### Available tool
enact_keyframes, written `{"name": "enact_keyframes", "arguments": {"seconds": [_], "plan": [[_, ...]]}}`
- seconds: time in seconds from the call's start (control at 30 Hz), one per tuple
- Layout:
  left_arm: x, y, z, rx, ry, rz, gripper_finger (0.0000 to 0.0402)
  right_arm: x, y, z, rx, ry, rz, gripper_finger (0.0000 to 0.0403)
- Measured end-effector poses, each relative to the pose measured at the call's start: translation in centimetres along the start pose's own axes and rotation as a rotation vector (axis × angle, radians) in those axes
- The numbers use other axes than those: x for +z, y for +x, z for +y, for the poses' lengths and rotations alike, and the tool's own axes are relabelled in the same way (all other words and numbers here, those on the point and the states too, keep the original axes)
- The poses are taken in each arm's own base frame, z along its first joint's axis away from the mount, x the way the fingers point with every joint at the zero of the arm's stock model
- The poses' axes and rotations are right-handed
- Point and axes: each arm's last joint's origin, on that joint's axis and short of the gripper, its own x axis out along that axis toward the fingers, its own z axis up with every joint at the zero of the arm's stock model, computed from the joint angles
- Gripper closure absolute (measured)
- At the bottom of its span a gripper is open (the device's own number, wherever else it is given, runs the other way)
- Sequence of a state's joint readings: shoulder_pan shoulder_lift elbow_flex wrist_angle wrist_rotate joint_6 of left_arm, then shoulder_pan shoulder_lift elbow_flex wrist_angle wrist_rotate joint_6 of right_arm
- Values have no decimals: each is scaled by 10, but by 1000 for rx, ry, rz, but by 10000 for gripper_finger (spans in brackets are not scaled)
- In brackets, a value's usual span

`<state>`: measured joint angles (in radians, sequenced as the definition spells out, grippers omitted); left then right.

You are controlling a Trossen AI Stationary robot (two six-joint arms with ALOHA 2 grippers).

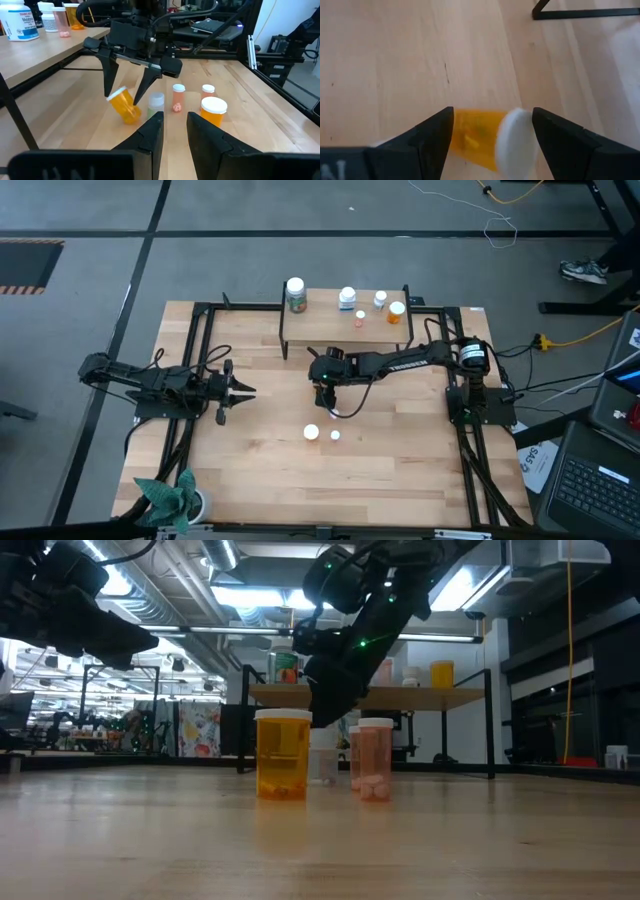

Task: Pick and place medicine bottles onto shelf by color
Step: Put the top orange pill bottle on the shelf

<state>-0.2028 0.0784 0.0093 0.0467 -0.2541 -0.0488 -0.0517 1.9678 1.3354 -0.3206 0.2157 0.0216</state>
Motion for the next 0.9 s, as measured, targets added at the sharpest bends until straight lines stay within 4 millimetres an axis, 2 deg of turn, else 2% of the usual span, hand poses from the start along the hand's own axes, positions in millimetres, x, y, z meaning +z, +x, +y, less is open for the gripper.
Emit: {"name": "enact_keyframes", "arguments": {"seconds": [0.4, 0.53, 0.67, 0.9], "plan": [[0, 0, 0, 0, 0, 0, 321, -1, 0, 1, -20, 23, 5, 130], [0, 0, 0, 0, 0, 0, 321, -2, 0, 0, -53, 139, 16, 130], [0, 0, 0, 0, 0, 0, 321, -6, -1, -1, -67, 361, 53, 130], [0, 0, 0, 0, 0, 0, 321, -14, -2, -5, -224, 611, 77, 130]]}}
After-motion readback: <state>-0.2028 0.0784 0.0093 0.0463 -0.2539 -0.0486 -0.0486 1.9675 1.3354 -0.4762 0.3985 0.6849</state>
